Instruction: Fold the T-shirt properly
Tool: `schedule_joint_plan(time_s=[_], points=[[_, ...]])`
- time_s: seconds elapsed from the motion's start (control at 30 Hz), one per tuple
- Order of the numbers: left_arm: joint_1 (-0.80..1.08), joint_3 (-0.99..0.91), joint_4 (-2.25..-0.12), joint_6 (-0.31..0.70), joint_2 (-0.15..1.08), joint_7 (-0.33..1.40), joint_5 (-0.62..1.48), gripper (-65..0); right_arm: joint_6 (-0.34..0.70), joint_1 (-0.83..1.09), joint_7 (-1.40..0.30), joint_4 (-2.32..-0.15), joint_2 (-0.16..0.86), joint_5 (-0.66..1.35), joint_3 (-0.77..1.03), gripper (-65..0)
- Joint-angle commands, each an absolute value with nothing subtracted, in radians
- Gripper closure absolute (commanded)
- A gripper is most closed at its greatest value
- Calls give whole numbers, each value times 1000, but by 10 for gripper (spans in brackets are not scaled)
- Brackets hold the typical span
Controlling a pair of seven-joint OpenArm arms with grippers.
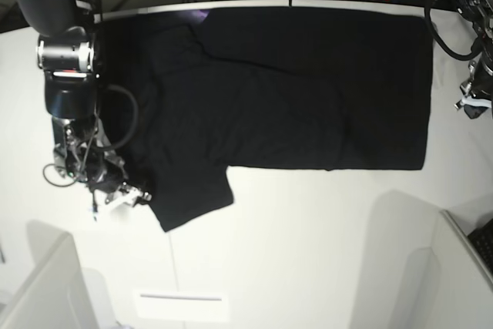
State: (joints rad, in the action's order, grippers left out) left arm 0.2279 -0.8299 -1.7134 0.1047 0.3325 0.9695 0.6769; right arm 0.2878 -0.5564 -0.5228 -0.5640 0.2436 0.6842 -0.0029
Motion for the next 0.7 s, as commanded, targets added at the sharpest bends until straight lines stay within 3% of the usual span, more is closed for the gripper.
schedule_joint_plan(time_s=[0.0,0.33,0.67], points=[[222,-835,-1727,107,352,952,680,-84,271,-559,-585,-561,246,653,-33,-264],[223,-835,-1727,107,352,952,680,-84,271,-598,-575,-561,303,653,-262,-270],[222,-835,-1661,108,357,952,680,-86,274,-608,-572,-561,302,653,-271,-264]])
